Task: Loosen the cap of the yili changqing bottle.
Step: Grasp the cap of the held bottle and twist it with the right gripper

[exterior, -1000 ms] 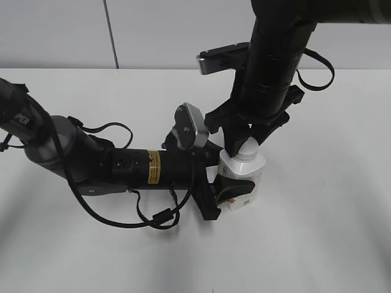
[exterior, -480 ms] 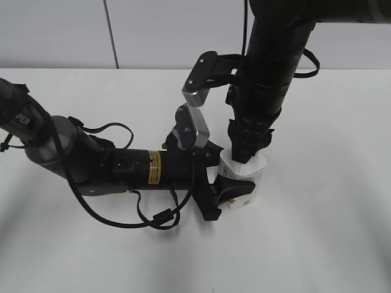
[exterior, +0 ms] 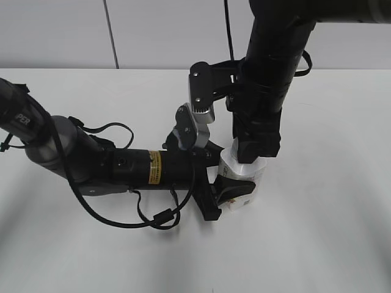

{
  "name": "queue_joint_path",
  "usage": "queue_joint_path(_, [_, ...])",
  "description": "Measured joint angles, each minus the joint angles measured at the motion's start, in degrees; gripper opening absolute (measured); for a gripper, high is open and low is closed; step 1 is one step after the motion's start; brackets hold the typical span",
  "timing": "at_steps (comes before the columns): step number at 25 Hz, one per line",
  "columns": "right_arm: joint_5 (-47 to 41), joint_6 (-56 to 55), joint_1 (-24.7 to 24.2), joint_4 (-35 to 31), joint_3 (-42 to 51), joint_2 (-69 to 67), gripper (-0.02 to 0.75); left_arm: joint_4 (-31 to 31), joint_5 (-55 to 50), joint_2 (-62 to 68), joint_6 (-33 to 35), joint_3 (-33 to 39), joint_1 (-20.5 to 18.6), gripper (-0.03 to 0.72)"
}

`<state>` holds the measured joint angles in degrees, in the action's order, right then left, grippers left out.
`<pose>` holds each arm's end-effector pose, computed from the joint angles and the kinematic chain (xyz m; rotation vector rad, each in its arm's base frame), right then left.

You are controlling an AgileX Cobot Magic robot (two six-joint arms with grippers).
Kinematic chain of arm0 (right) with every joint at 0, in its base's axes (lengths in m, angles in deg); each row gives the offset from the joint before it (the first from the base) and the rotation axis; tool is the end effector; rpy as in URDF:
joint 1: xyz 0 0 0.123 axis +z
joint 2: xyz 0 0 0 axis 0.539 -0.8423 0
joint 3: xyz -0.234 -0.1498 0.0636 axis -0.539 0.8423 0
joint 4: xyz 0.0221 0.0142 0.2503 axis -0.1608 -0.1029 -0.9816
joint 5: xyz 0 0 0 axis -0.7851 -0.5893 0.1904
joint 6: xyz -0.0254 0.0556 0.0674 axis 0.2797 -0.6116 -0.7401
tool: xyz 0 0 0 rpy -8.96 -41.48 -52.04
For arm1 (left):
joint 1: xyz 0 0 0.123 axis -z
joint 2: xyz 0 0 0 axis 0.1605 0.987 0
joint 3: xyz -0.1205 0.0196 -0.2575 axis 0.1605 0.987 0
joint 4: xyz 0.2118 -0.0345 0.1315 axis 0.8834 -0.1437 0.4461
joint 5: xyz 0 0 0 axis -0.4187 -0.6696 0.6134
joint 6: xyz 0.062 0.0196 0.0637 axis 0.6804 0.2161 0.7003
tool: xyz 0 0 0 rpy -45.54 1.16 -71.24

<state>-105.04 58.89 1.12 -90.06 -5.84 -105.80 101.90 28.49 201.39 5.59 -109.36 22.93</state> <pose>0.3194 0.2206 0.2136 -2.2709 1.9967 0.0567 0.2941 -0.2616 0.0698 1.2905 1.5557 -0.9557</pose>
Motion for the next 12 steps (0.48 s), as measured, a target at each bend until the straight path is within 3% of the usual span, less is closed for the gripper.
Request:
queue_joint_path(5, [-0.5,-1.9,0.0,-0.2,-0.4,0.0,0.393,0.0,0.0,0.0,0.0,0.0,0.0,0.435])
queue_joint_path(12, [-5.0,-5.7,0.0,-0.8,-1.7,2.2,0.536,0.1,0.0,0.0,-0.2,0.0,0.0,0.433])
